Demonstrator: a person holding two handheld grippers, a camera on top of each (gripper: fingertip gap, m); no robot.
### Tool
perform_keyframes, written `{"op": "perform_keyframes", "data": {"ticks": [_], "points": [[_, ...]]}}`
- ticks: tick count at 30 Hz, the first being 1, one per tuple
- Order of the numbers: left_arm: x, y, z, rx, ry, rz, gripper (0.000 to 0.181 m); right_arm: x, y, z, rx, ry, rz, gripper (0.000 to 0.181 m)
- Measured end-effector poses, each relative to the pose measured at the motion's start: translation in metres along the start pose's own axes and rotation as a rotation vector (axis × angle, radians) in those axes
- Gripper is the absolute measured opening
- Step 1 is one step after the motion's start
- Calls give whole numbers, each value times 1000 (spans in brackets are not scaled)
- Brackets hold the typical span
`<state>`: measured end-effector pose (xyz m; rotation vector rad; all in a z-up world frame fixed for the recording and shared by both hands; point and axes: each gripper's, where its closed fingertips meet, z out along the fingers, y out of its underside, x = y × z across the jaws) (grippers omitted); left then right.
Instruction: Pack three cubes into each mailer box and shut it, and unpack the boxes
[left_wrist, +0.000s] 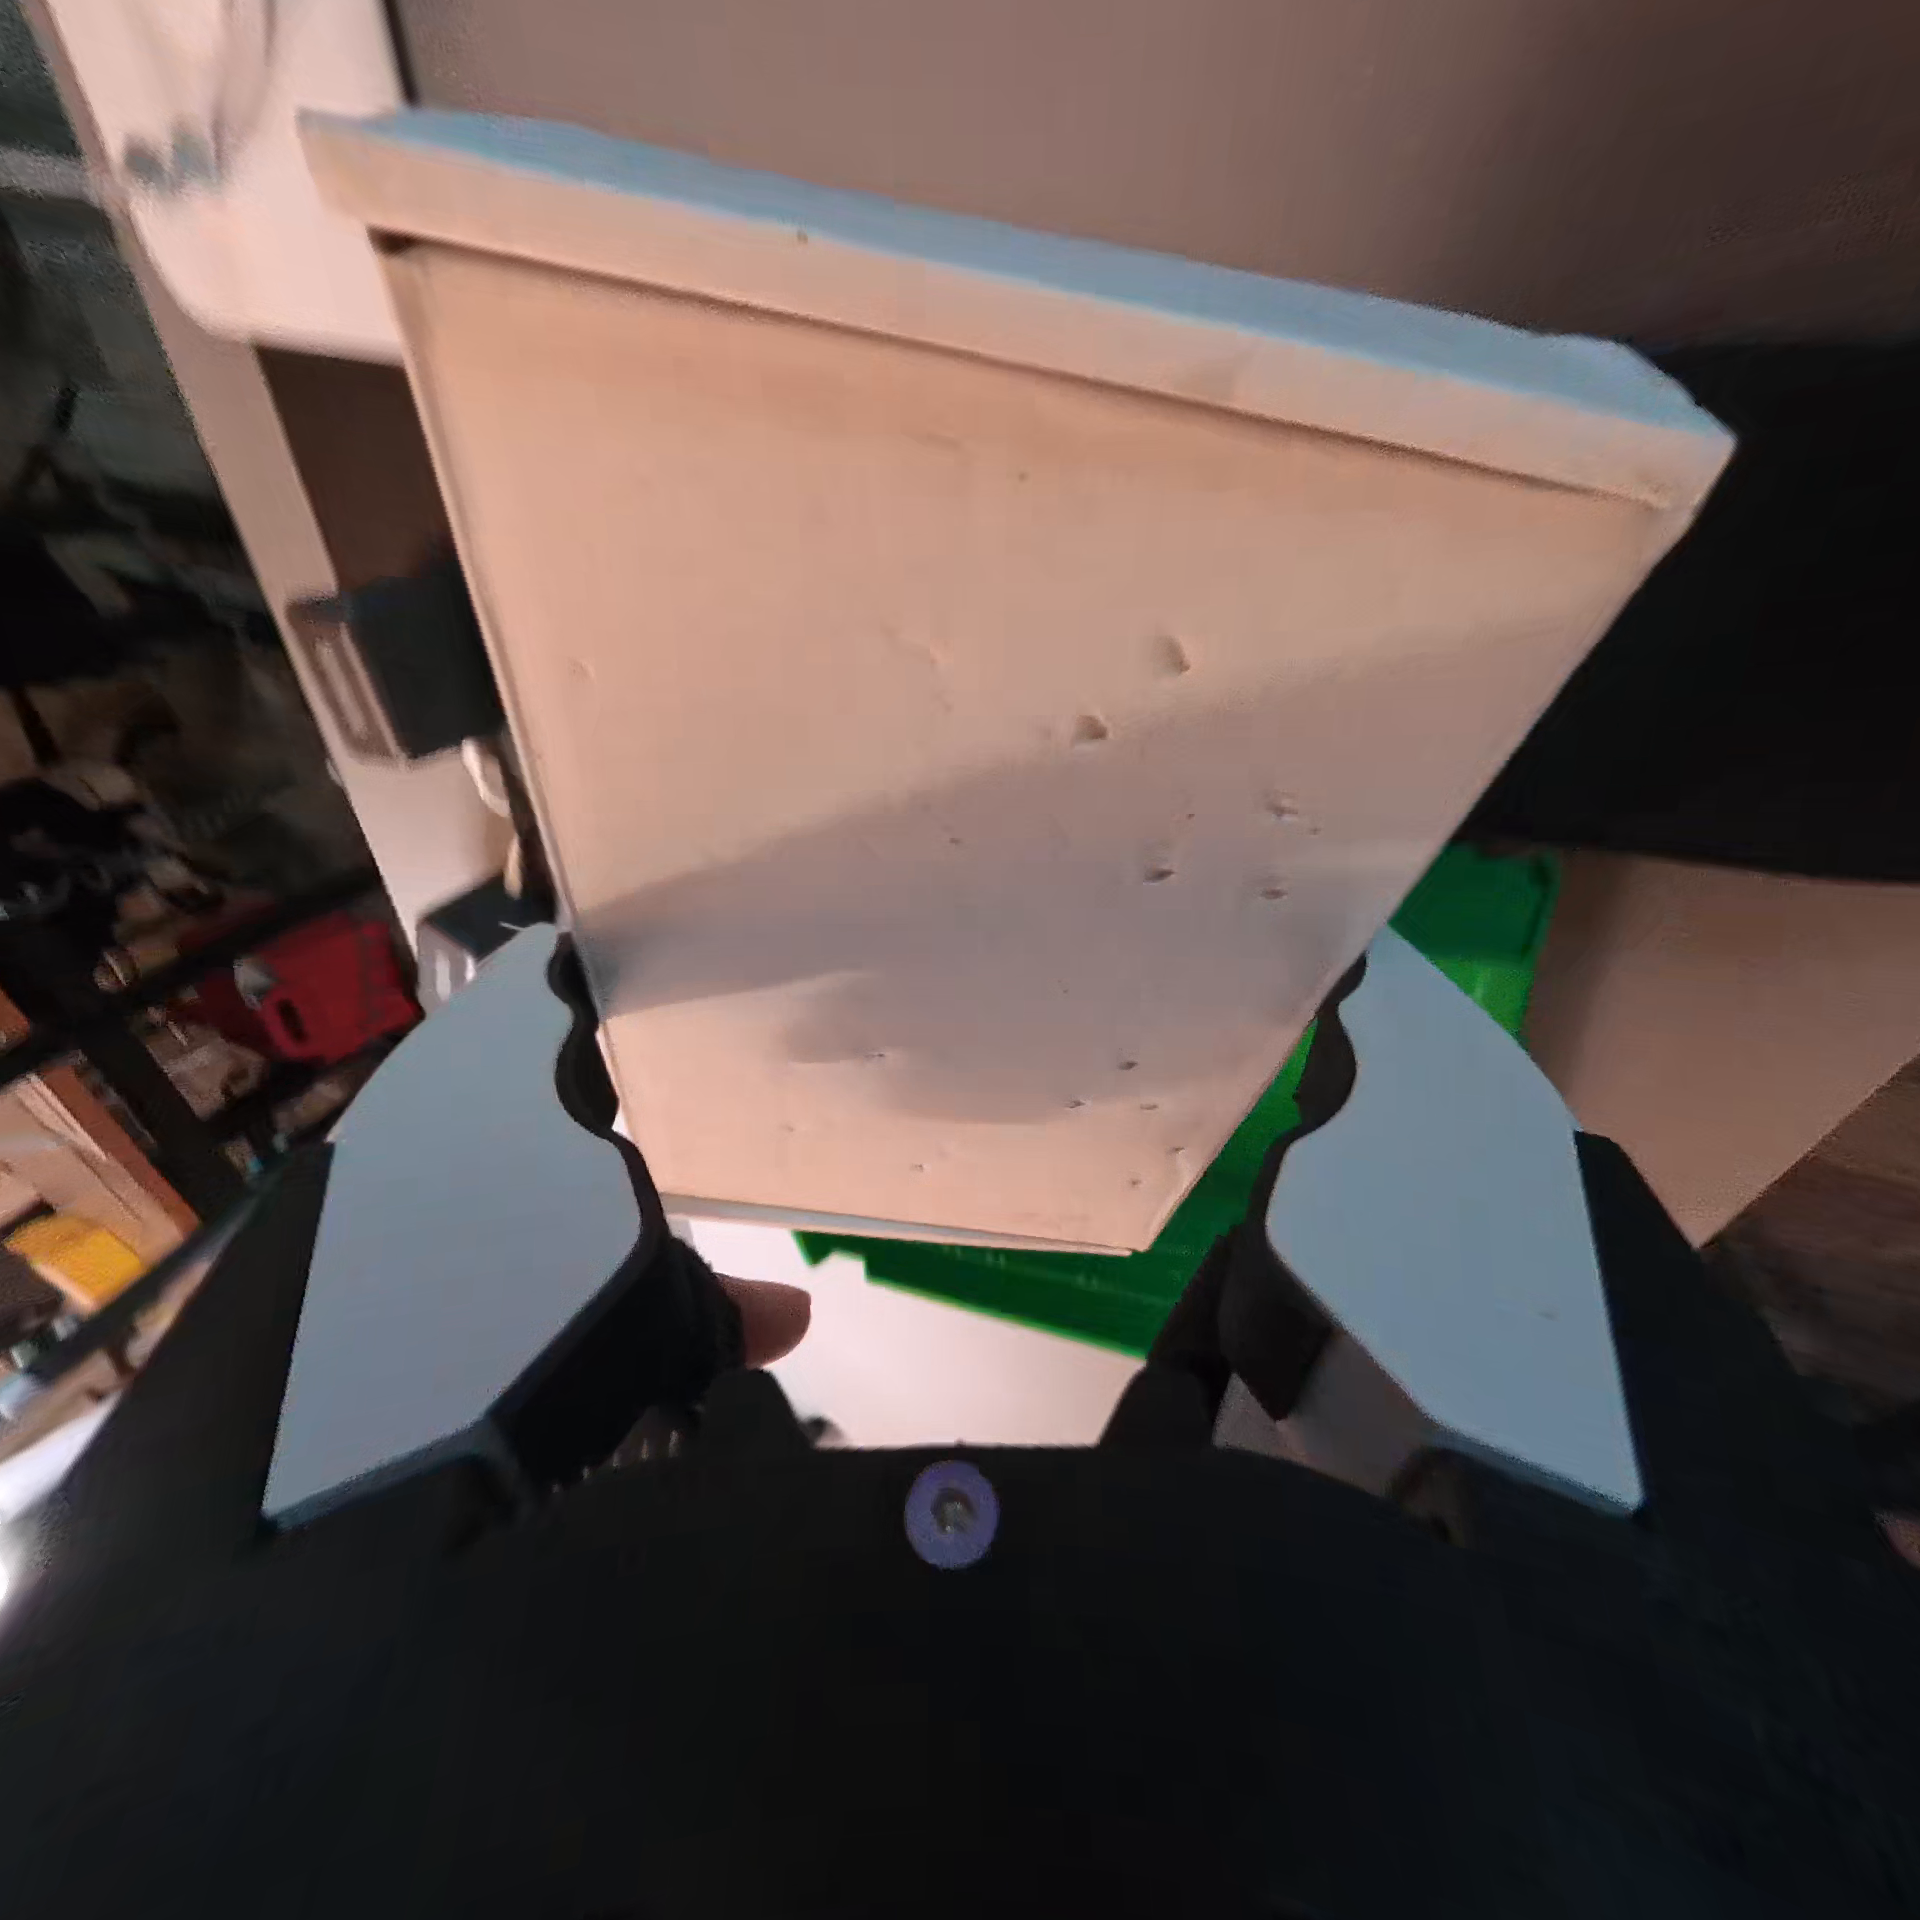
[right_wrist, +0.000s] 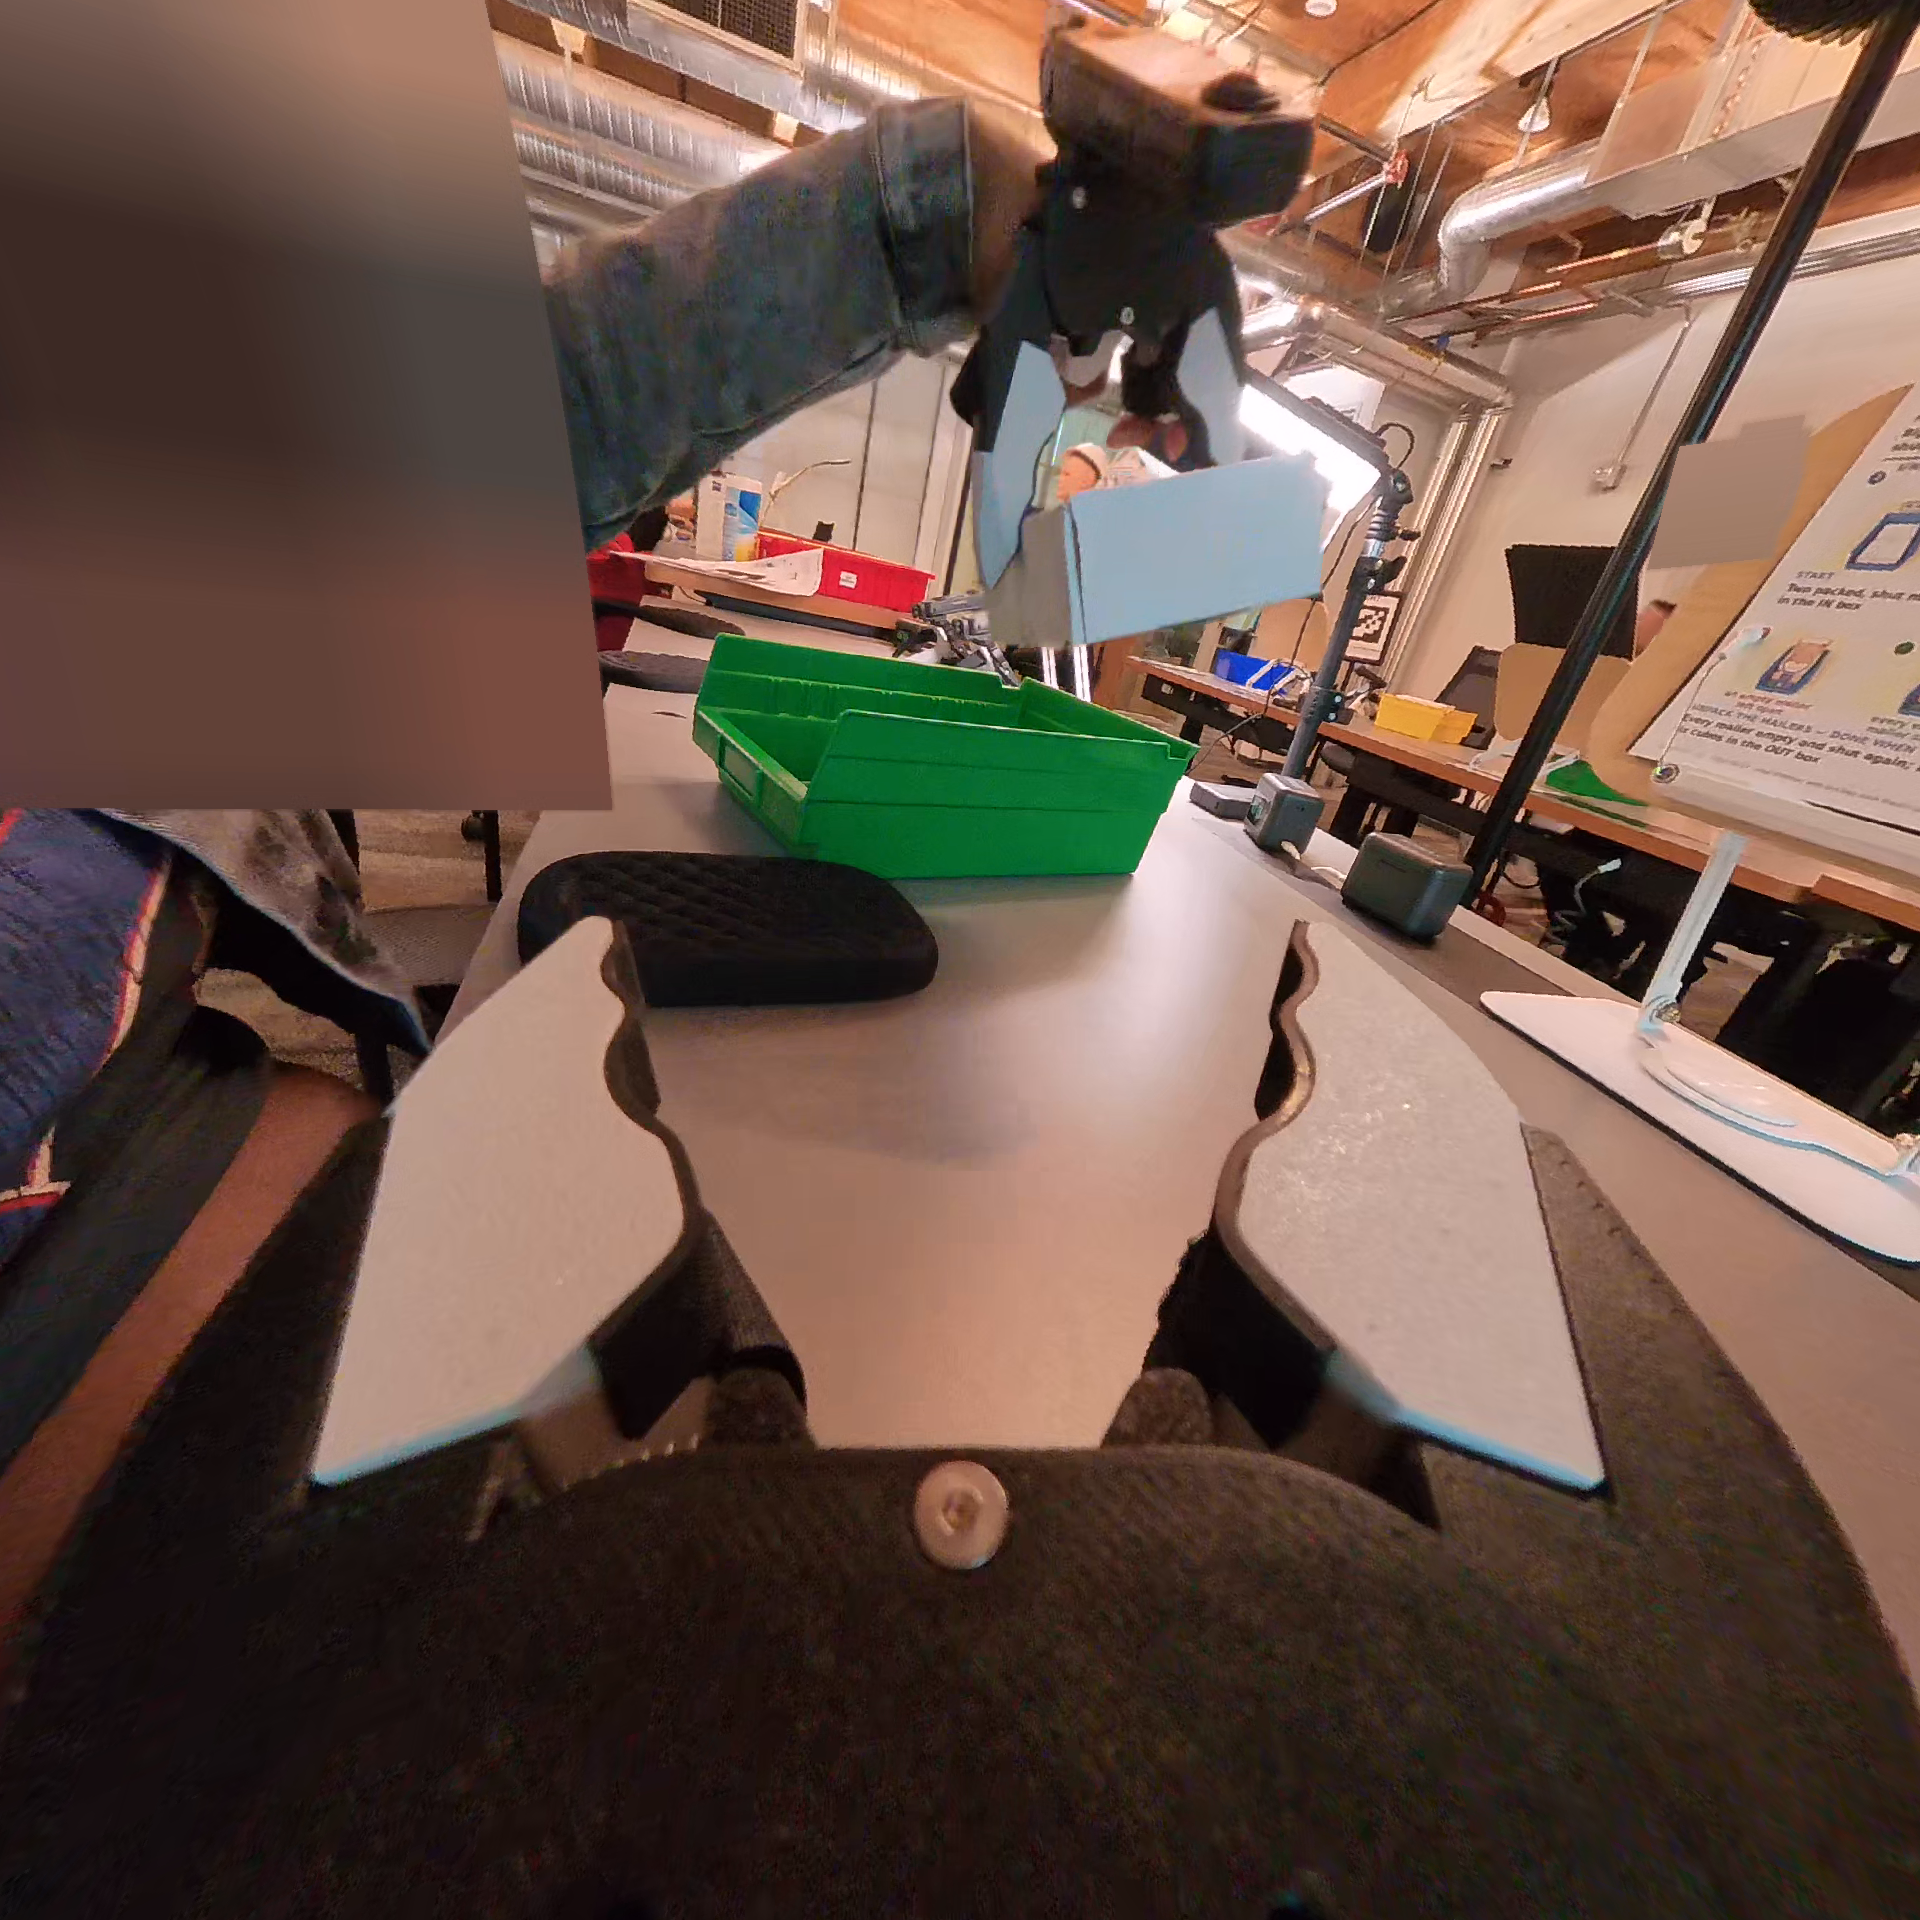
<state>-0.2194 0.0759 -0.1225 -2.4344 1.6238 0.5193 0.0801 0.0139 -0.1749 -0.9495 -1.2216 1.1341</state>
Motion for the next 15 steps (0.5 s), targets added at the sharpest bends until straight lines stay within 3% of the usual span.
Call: {"op": "perform_keyframes", "data": {"ticks": [8, 15], "points": [[62, -130, 59, 82, 137, 183, 130, 0, 1, -1, -12, 4, -15, 115], [107, -182, 96, 129, 267, 198, 129, 2, 6, -1, -40, 17, -41, 115]]}}
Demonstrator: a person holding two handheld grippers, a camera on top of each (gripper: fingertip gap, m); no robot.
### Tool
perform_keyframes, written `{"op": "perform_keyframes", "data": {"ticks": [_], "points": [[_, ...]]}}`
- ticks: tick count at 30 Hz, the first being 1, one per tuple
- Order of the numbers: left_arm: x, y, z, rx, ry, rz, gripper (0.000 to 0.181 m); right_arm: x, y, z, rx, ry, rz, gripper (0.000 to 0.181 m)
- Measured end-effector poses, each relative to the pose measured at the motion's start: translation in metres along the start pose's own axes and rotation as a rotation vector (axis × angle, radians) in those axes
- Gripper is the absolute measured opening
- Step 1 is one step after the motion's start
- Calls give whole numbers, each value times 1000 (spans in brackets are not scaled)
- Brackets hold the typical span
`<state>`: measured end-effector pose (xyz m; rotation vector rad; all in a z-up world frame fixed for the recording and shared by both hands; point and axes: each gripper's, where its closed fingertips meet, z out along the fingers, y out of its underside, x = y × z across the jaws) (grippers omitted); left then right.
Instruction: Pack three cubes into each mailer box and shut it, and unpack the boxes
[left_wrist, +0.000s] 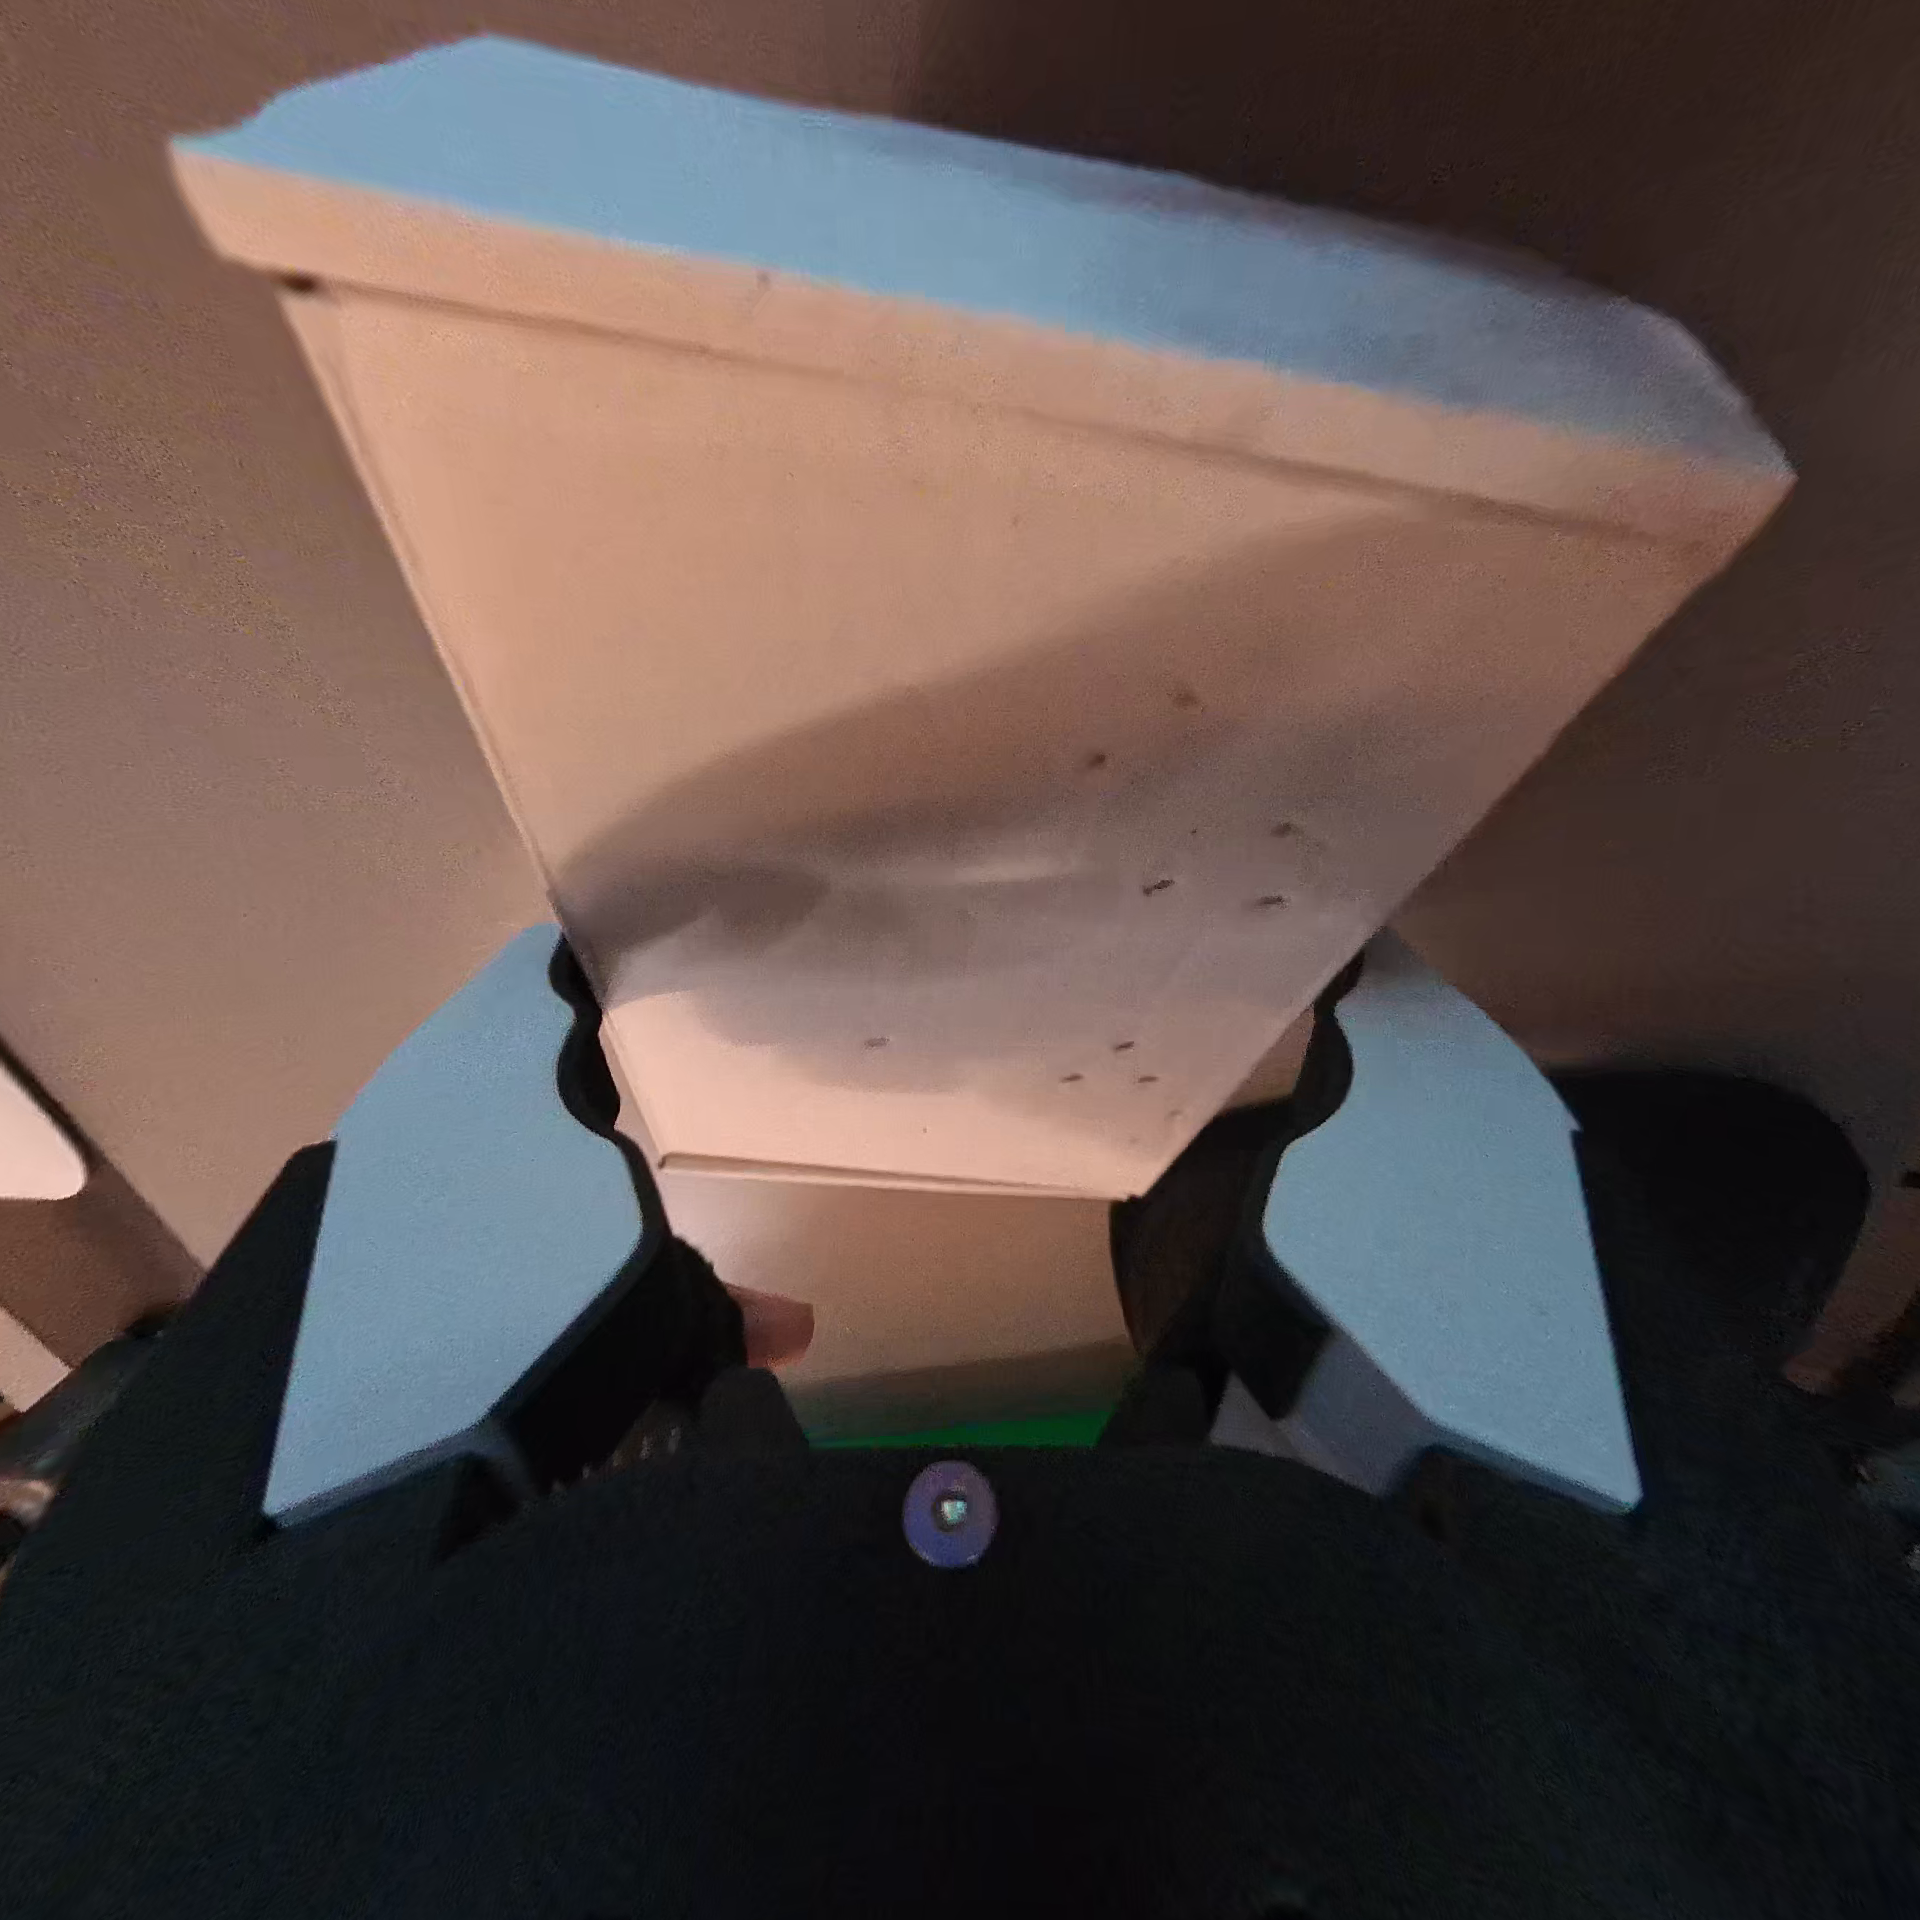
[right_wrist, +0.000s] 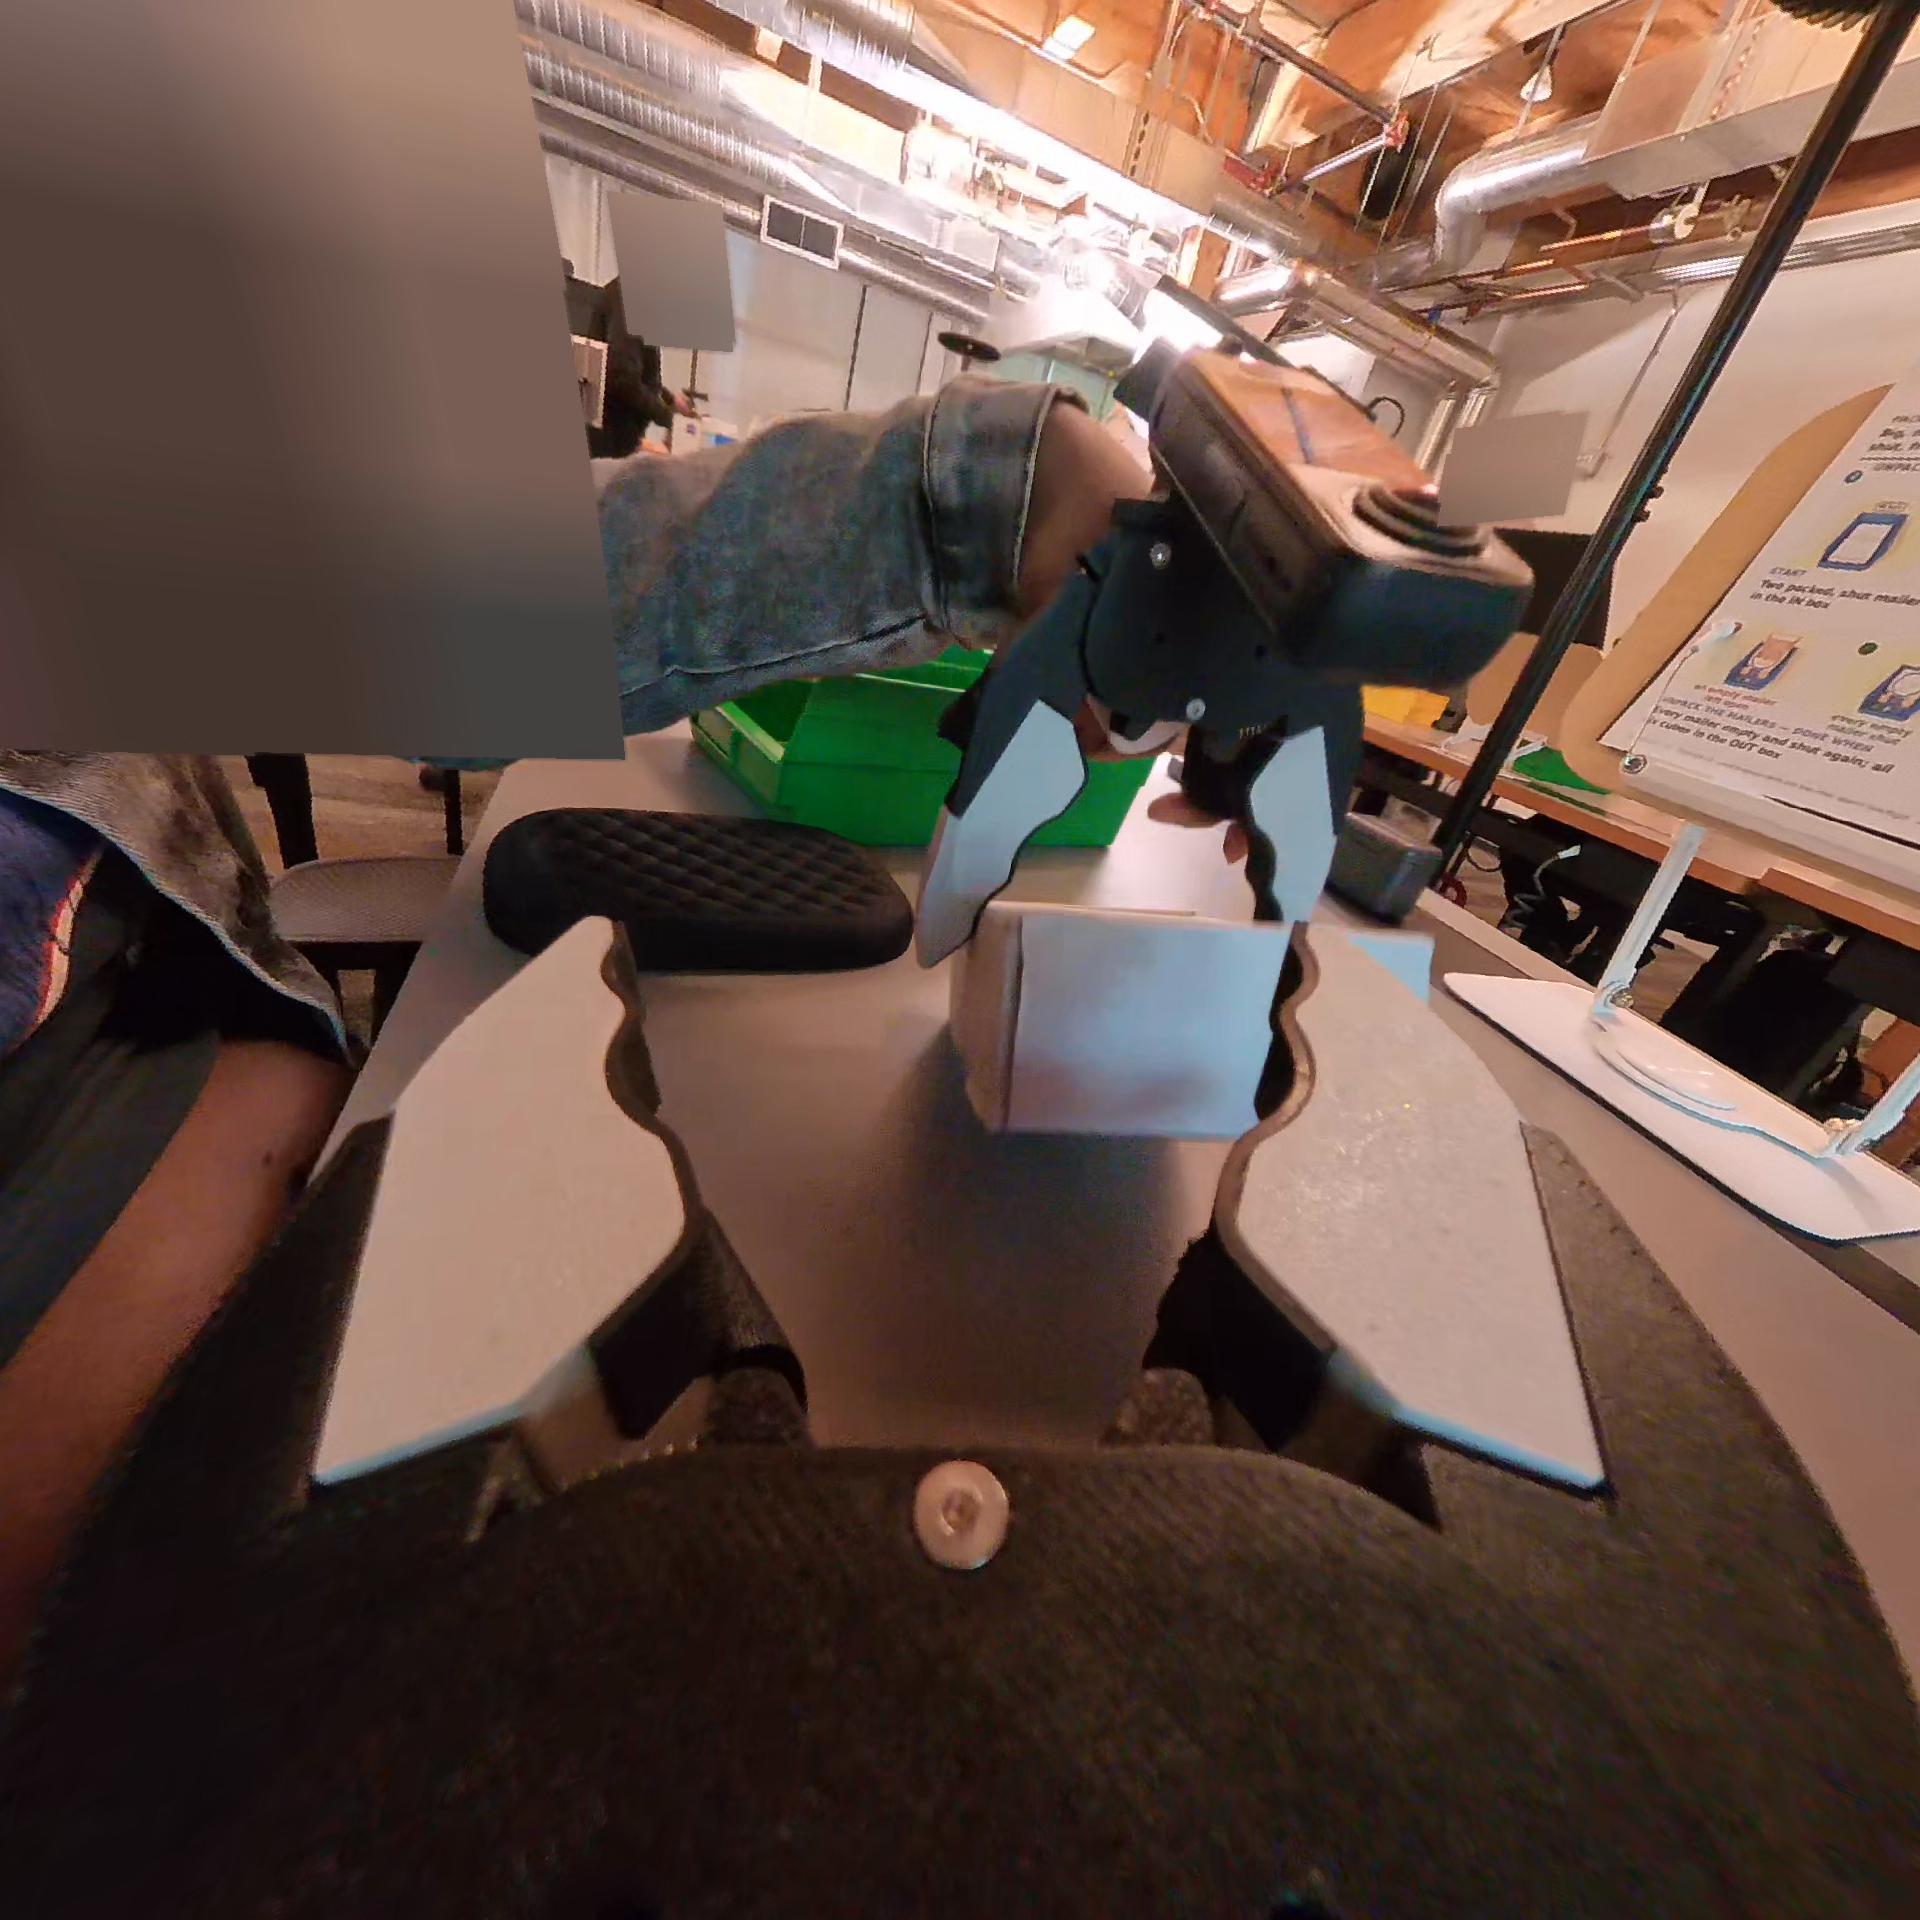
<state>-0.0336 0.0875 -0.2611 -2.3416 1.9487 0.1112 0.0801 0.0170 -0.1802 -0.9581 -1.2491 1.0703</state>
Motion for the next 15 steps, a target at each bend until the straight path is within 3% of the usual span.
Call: {"op": "perform_keyframes", "data": {"ticks": [5, 9, 11, 15], "points": [[6, -9, 21, -2, 8, -60, 128, 3, 3, 0, -20, 18, -10, 114], [5, -16, 25, 78, -32, -117, 127, 8, 8, 1, -46, 48, -21, 112], [7, -22, 12, 204, -73, -130, 132, 10, 10, 1, -57, 66, -26, 111], [17, -23, -34, 618, -216, -228, 133, 17, 9, 0, -51, 104, -7, 109]]}}
